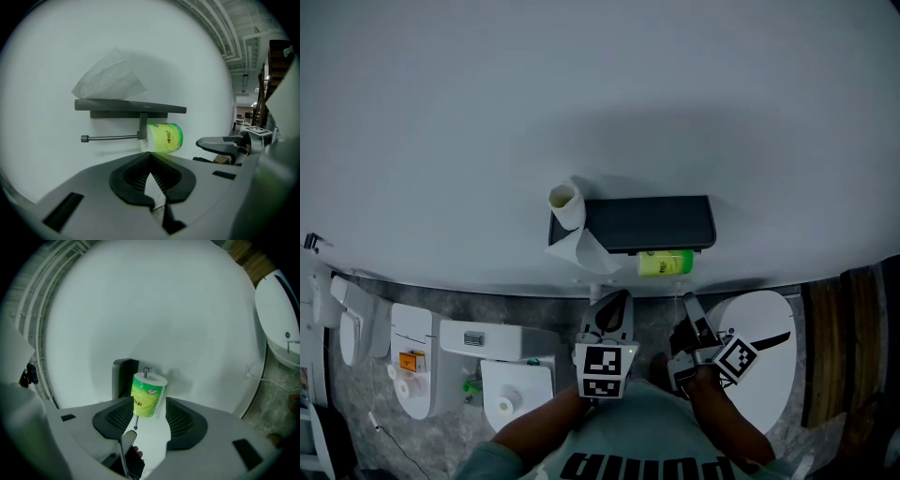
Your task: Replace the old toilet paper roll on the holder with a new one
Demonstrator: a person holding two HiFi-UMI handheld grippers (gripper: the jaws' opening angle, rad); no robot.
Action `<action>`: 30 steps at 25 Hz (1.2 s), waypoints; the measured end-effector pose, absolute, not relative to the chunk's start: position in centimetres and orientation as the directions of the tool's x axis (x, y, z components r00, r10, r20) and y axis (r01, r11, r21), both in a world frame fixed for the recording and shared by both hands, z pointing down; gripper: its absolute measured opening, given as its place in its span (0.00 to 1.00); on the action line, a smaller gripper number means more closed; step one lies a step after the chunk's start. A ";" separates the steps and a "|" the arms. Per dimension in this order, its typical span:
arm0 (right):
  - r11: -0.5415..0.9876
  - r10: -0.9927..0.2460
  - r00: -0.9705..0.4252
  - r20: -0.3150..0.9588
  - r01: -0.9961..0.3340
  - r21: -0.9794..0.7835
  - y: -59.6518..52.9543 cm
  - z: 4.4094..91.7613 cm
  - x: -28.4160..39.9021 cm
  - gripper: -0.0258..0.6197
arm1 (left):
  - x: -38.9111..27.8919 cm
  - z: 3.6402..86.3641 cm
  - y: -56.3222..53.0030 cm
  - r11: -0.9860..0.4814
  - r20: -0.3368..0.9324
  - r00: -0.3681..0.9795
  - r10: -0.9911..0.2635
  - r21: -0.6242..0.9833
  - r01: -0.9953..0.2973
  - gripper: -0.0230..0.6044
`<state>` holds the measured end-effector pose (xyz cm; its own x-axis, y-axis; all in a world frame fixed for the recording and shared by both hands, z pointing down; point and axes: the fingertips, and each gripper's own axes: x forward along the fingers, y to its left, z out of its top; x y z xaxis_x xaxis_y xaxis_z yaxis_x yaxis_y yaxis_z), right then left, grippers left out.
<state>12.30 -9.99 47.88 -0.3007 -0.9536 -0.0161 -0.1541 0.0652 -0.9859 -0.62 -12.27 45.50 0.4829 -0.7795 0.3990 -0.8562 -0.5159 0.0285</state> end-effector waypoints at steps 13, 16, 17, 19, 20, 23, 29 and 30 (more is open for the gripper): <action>0.224 -0.907 -0.400 0.130 -0.721 -0.656 -7.4 45.1 13.4 0.05 | 1.3 45.2 -10.3 -0.489 0.399 0.466 -0.790 0.050 -0.871 0.05; 0.278 -0.894 -0.416 0.165 -0.805 -0.524 -7.1 44.5 13.1 0.05 | 1.8 45.1 -9.8 -0.479 0.389 0.463 -0.796 0.061 -0.876 0.05; 0.294 -0.892 -0.417 0.174 -0.828 -0.477 -7.0 44.2 13.0 0.05 | 2.0 45.2 -9.6 -0.475 0.386 0.461 -0.799 0.067 -0.878 0.05; 0.324 -0.889 -0.418 0.184 -0.862 -0.390 -6.9 43.8 13.0 0.05 | 2.2 45.2 -9.1 -0.463 0.381 0.455 -0.805 0.075 -0.883 0.05; 0.338 -0.888 -0.420 0.186 -0.872 -0.354 -6.9 43.6 13.1 0.05 | 2.2 45.2 -8.9 -0.456 0.380 0.449 -0.809 0.075 -0.887 0.05; 0.369 -0.885 -0.426 0.187 -0.888 -0.273 -6.8 43.3 13.4 0.05 | 1.9 45.2 -8.3 -0.434 0.377 0.425 -0.823 0.067 -0.899 0.05; 0.388 -0.887 -0.419 0.197 -0.905 -0.178 -6.9 43.4 14.5 0.05 | 1.0 45.3 -7.3 -0.407 0.385 0.395 -0.835 0.052 -0.912 0.05; 0.384 -0.889 -0.413 0.196 -0.908 -0.169 -6.9 43.3 14.6 0.05 | 0.8 45.2 -7.1 -0.410 0.382 0.395 -0.835 0.047 -0.911 0.05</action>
